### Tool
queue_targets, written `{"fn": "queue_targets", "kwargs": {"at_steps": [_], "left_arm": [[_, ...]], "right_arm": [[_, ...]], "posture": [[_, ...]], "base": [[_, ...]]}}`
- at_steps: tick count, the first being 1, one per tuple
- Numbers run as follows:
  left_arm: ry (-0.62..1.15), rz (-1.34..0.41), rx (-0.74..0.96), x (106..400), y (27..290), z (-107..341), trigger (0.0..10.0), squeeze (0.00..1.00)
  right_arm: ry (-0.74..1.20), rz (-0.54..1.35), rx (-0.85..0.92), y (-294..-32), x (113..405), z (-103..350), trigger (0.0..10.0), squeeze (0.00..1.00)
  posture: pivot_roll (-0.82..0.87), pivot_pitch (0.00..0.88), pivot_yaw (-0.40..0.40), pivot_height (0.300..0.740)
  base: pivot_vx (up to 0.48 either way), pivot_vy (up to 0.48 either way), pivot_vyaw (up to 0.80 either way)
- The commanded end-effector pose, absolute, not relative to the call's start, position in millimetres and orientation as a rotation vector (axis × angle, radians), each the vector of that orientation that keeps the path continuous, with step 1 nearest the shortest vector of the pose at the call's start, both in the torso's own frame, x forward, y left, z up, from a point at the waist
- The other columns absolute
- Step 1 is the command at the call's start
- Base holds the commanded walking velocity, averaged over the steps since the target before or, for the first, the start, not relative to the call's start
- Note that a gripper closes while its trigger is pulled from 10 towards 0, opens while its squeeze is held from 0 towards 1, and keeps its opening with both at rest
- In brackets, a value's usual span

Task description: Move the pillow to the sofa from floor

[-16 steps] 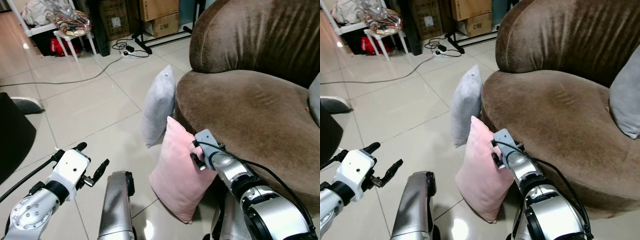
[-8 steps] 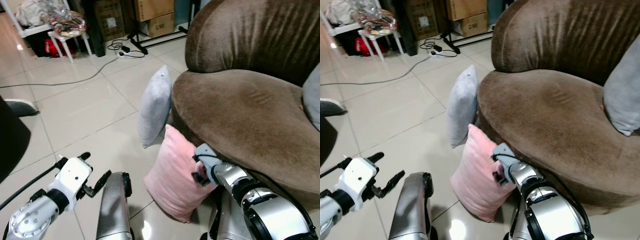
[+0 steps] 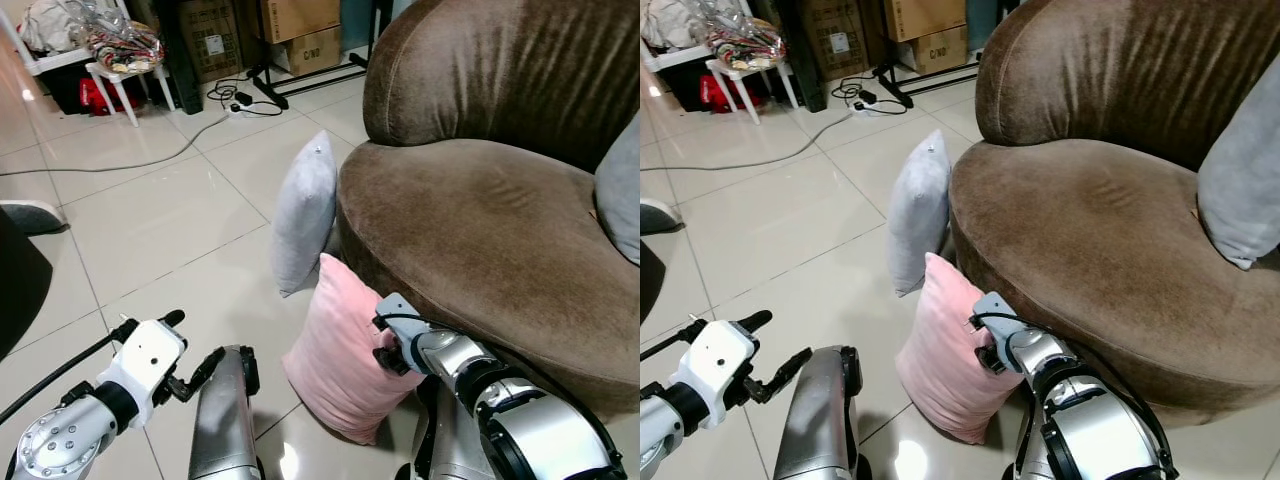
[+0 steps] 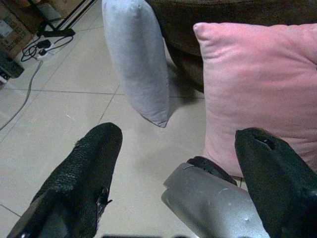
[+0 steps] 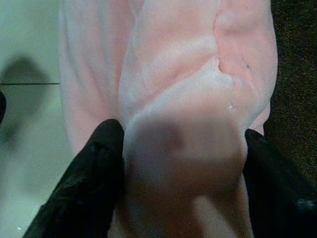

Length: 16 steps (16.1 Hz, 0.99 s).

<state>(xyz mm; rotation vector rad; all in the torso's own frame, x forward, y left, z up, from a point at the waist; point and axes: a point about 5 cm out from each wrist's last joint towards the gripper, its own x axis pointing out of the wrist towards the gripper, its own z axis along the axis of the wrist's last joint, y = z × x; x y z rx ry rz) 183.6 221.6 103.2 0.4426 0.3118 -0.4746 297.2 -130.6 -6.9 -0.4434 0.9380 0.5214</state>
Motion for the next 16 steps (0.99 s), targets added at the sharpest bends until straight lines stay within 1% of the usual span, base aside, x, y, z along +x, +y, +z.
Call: {"fn": "queue_targets", "kwargs": {"at_steps": [1,8,10,13,16], "left_arm": [[0.324,-0.487,0.448,183.3,221.2,101.6,10.0,0.0],[0.351,-0.523,0.444,187.1,219.8,96.8,10.0,0.0],[0.357,-0.527,0.442,188.8,220.1,95.6,10.0,0.0],[0.368,-0.551,0.445,188.5,218.8,94.0,10.0,0.0],[0.369,-0.56,0.435,190.6,218.3,94.3,10.0,0.0]], "right_arm": [[0.954,0.555,-0.452,-126.8,291.4,-11.9,0.0,0.0],[0.985,0.582,-0.454,-125.1,279.2,-22.7,0.0,0.0],[0.981,0.581,-0.456,-124.6,279.8,-22.3,0.0,0.0],[0.966,0.57,-0.4,-120.0,282.6,-19.5,0.0,0.0],[0.959,0.575,-0.4,-117.3,284.0,-18.1,0.0,0.0]], "posture": [[0.04,0.0,0.017,0.425],[0.04,0.0,0.023,0.425],[0.04,0.0,0.025,0.425],[0.03,0.0,0.028,0.425],[0.04,0.0,0.028,0.425]], "base": [[0.0,0.0,0.0],[0.0,0.0,0.0],[0.0,0.0,0.0],[0.0,0.0,0.0],[0.0,0.0,0.0]]}}
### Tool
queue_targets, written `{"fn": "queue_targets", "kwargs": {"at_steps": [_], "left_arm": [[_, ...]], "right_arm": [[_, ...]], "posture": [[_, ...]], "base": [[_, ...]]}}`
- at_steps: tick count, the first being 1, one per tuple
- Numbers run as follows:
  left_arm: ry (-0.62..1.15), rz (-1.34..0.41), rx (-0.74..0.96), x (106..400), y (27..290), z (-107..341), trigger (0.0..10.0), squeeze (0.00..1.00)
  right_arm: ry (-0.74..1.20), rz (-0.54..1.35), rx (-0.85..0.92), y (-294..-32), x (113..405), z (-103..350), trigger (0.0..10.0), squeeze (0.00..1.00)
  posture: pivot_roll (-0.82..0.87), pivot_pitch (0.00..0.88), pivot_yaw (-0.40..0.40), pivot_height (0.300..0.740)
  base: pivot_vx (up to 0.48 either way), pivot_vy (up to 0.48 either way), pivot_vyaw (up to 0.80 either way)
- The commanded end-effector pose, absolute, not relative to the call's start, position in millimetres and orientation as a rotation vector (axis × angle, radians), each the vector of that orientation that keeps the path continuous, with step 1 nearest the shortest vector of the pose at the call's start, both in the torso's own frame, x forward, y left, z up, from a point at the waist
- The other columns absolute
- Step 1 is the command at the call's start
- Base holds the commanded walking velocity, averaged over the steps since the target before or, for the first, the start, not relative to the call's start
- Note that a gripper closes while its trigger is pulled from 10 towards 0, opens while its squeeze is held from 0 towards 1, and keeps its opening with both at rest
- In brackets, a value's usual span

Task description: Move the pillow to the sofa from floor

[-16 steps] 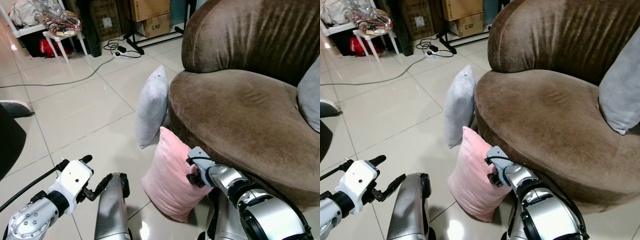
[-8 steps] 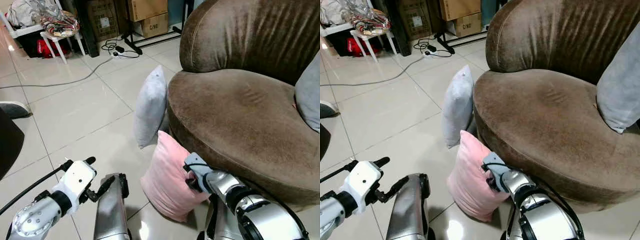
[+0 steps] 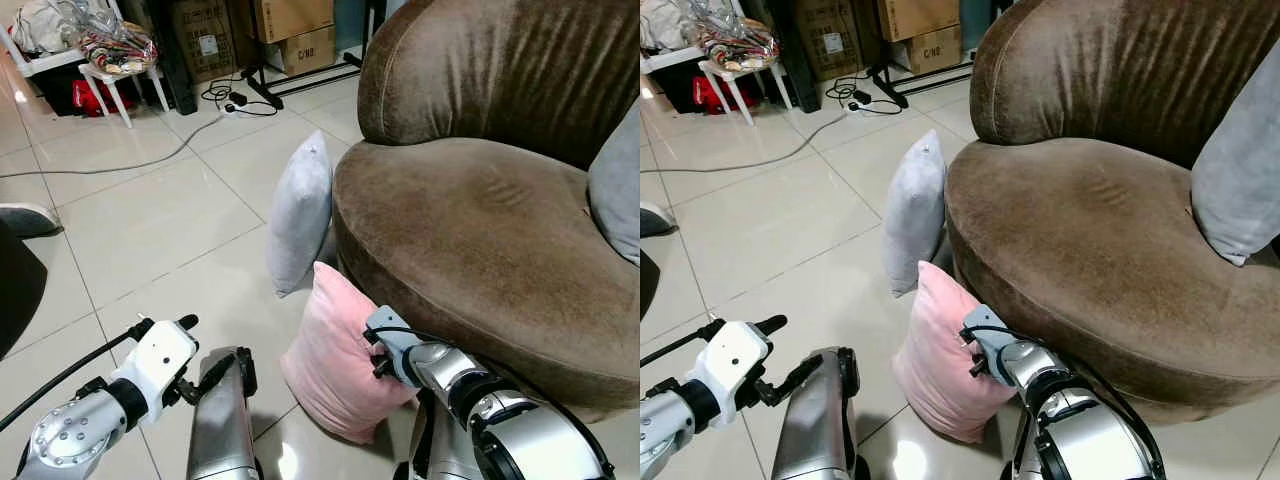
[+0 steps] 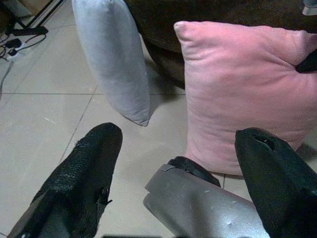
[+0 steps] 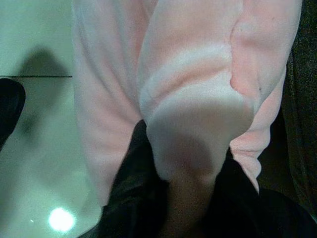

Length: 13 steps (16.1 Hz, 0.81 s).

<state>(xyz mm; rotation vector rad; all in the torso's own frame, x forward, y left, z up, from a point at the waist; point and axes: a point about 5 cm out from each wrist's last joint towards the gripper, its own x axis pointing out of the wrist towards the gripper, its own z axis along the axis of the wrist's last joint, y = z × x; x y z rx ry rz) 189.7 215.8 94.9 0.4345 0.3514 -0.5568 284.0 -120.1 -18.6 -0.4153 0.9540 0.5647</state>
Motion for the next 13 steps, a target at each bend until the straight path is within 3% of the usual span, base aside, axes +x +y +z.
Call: {"fn": "queue_targets", "kwargs": {"at_steps": [1,13], "left_arm": [[0.374,-0.563,0.435,191.2,218.9,93.7,10.0,0.0],[0.54,-0.722,0.181,171.1,218.2,86.3,10.0,0.0]], "right_arm": [[0.956,0.579,-0.402,-116.8,285.0,-17.1,0.0,0.0],[0.944,0.613,-0.384,-113.4,285.7,-15.6,0.0,0.0]], "posture": [[0.03,0.0,0.028,0.425],[0.04,0.0,-0.023,0.425]], "base": [[0.0,0.0,0.0],[0.0,0.0,0.0]]}}
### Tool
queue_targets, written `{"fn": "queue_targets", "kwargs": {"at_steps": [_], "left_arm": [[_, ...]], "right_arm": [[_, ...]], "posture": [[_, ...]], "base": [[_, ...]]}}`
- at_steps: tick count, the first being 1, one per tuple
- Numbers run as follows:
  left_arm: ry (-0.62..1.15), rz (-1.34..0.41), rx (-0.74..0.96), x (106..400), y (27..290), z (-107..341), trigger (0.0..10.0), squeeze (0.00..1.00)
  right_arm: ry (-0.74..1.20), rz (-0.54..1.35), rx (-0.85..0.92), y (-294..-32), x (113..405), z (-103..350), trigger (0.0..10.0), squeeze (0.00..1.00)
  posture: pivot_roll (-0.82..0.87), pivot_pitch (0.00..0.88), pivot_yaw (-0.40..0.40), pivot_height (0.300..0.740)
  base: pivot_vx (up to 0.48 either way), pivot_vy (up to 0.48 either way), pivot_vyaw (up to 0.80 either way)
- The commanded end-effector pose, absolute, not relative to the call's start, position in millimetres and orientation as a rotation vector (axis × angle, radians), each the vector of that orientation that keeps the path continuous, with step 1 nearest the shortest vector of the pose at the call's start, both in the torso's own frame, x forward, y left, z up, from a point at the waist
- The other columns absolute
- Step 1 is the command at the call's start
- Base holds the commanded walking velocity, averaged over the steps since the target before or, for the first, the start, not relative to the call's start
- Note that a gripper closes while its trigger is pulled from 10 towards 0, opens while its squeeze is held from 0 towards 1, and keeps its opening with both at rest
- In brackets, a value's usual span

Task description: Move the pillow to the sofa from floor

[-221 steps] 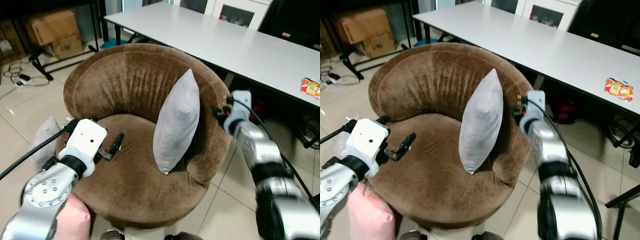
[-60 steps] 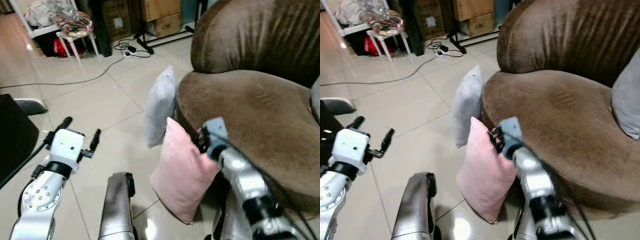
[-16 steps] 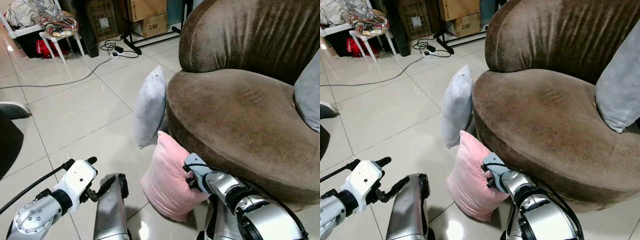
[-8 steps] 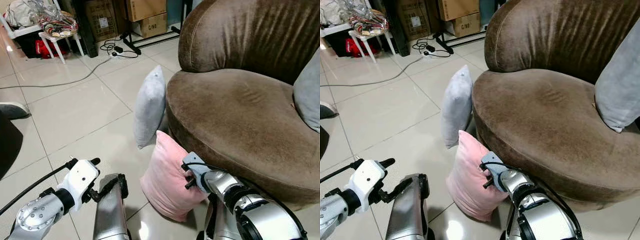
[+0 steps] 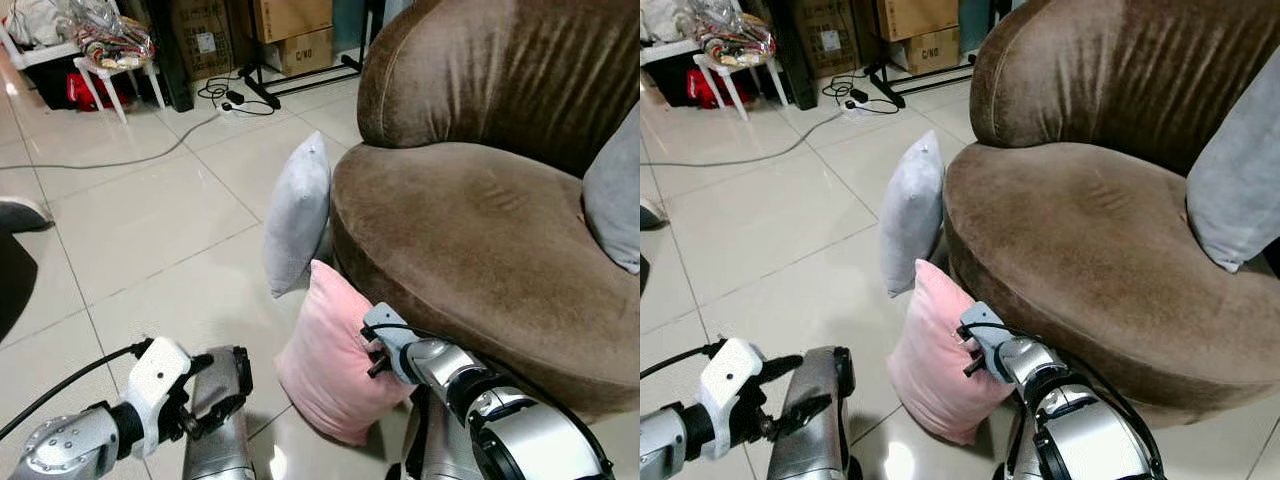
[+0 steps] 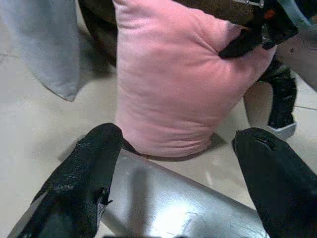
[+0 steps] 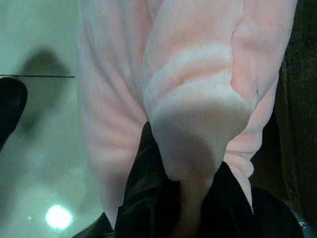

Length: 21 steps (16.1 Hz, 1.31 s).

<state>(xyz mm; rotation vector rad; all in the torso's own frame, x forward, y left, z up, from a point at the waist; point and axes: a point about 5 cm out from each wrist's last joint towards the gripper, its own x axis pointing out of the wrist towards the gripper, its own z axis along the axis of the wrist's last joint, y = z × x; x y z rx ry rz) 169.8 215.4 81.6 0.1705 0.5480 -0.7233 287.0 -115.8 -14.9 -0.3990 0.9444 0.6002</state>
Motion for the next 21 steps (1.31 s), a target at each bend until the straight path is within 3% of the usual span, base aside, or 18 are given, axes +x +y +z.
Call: {"fn": "queue_targets", "kwargs": {"at_steps": [1,6,10,13,15,18,21], "left_arm": [[0.543,-0.722,0.175,170.9,219.2,87.3,10.0,0.0],[0.521,-0.713,0.149,169.0,219.2,92.7,10.0,0.0],[0.375,-0.634,0.172,174.7,209.1,112.6,10.0,0.0],[0.304,-0.574,0.216,175.8,204.5,123.9,10.0,0.0],[0.243,-0.514,0.228,182.8,202.2,133.3,10.0,0.0],[0.202,-0.482,0.23,191.6,201.9,139.1,10.0,0.0],[0.182,-0.474,0.25,198.3,201.6,143.5,10.0,0.0]], "right_arm": [[0.942,0.619,-0.374,-112.7,284.6,-16.5,0.0,0.0],[0.886,0.609,-0.298,-118.1,293.5,-7.6,0.0,0.0],[0.565,0.605,-0.032,-126.5,324.2,47.5,0.0,0.0],[0.297,0.6,0.218,-133.3,320.6,119.5,0.0,0.0],[0.039,0.527,0.382,-158.3,325.9,195.2,0.0,0.0],[-0.164,0.473,0.384,-183.0,335.0,266.1,0.0,0.0],[-0.25,0.299,0.173,-208.7,353.7,329.0,0.0,0.0]], "posture": [[0.05,0.0,-0.031,0.425],[0.06,0.0,-0.052,0.425],[0.06,0.0,-0.075,0.425],[0.05,0.0,-0.062,0.425],[0.04,0.0,-0.056,0.425],[0.03,0.0,-0.052,0.425],[0.05,0.0,-0.071,0.425]], "base": [[0.0,0.0,0.0],[0.0,0.0,0.0],[0.0,0.0,0.0],[0.0,0.0,0.0],[0.0,0.0,0.0],[0.0,0.0,0.0],[0.0,0.0,0.0]]}}
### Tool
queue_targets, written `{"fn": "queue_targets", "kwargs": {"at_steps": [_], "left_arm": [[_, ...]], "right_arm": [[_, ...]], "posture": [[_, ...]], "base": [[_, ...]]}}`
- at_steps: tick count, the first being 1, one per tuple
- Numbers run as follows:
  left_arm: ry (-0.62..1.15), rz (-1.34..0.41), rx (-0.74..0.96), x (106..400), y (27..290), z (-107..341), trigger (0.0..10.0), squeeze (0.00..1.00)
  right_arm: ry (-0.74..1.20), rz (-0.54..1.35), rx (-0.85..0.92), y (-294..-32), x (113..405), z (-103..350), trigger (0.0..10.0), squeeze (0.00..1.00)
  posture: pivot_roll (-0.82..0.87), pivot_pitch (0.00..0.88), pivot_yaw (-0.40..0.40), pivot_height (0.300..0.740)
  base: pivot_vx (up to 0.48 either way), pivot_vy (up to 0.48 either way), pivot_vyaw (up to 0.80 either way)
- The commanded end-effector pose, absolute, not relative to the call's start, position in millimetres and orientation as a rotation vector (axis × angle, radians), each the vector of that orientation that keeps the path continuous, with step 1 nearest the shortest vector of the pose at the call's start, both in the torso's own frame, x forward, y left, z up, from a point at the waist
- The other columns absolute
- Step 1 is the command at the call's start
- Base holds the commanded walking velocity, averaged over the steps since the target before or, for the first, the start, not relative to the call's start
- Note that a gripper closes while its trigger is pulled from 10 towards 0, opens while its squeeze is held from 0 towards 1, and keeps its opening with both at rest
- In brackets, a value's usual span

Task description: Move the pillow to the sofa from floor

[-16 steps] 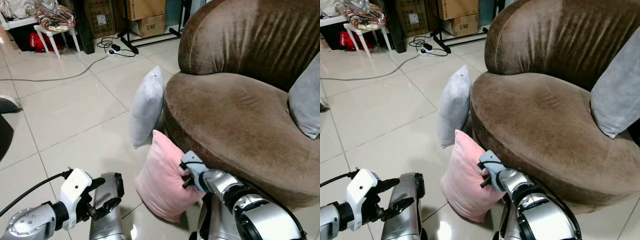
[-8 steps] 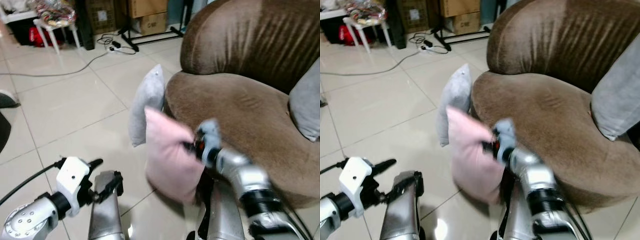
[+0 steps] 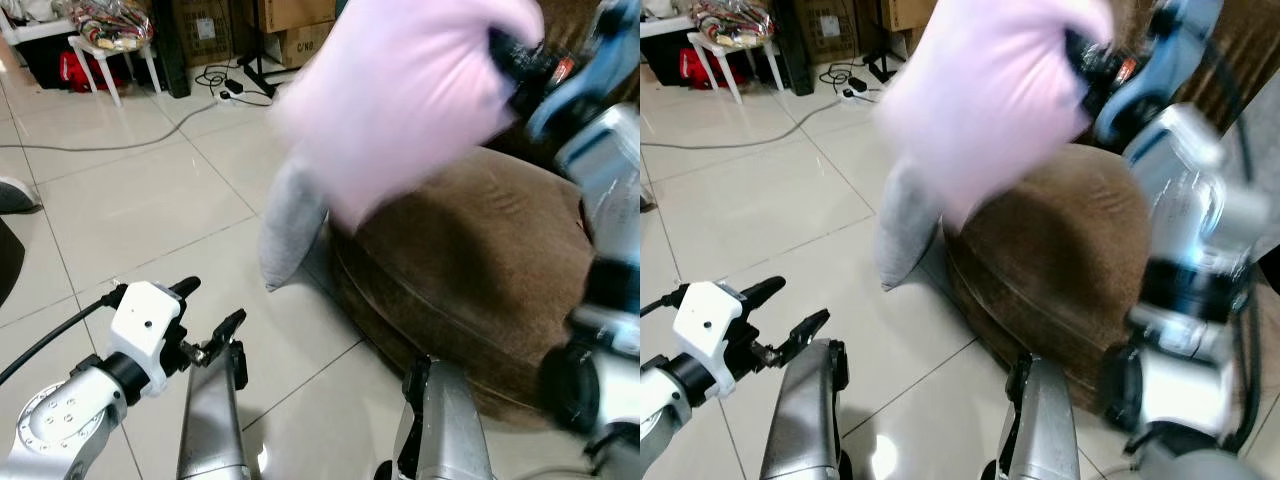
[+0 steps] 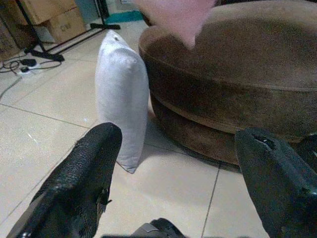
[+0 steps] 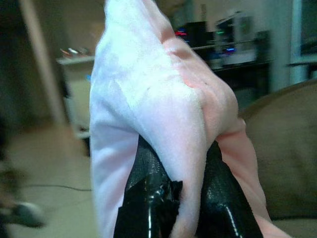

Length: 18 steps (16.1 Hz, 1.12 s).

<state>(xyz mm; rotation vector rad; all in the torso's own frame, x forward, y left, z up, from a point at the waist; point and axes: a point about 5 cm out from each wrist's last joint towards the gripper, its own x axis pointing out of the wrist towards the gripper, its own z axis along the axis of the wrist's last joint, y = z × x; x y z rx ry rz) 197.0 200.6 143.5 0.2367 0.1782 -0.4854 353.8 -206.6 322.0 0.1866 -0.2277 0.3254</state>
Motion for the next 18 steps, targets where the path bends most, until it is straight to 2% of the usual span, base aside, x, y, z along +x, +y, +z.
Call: {"fn": "queue_targets", "kwargs": {"at_steps": [1,2,4,6,10,13,16,18], "left_arm": [[0.18,-0.472,0.252,199.2,201.8,144.1,10.0,0.0],[0.179,-0.47,0.258,201.3,202.0,144.2,10.0,0.0],[0.176,-0.472,0.273,205.0,199.9,143.7,10.0,0.0],[0.164,-0.466,0.277,207.4,199.2,146.2,10.0,0.0],[0.113,-0.411,0.303,219.4,203.6,152.9,10.0,0.0],[0.048,-0.308,0.314,233.8,199.6,158.9,10.0,0.0],[0.033,-0.3,0.313,235.6,192.4,157.9,10.0,0.0],[0.009,-0.272,0.315,240.6,195.2,163.5,10.0,0.0]], "right_arm": [[-0.225,0.275,0.106,-208.3,355.9,330.3,2.9,0.0],[-0.146,0.27,0.02,-201.6,361.3,321.0,10.0,0.0],[0.004,0.308,-0.148,-166.3,372.7,279.2,10.0,0.0],[-0.004,0.305,-0.131,-155.5,374.2,278.6,10.0,0.0],[-0.068,0.225,-0.049,-161.3,379.8,295.8,10.0,0.0],[-0.073,0.191,0.063,-156.8,373.6,285.5,10.0,0.0],[-0.102,0.171,0.089,-159.3,369.9,283.9,10.0,0.0],[-0.207,0.118,0.115,-172.2,367.9,308.9,10.0,0.0]], "posture": [[0.05,0.0,-0.071,0.425],[0.06,0.0,-0.075,0.425],[0.07,0.0,-0.081,0.425],[0.08,0.0,-0.082,0.425],[0.07,0.0,-0.076,0.45],[0.06,0.0,-0.08,0.48],[0.05,0.0,-0.074,0.51],[0.05,0.0,-0.071,0.53]], "base": [[0.0,0.0,0.0],[0.0,0.0,0.0],[0.0,0.0,0.0],[0.0,0.0,0.0],[0.0,0.0,0.0],[0.0,0.0,0.0],[0.0,0.0,0.0],[0.0,0.0,0.0]]}}
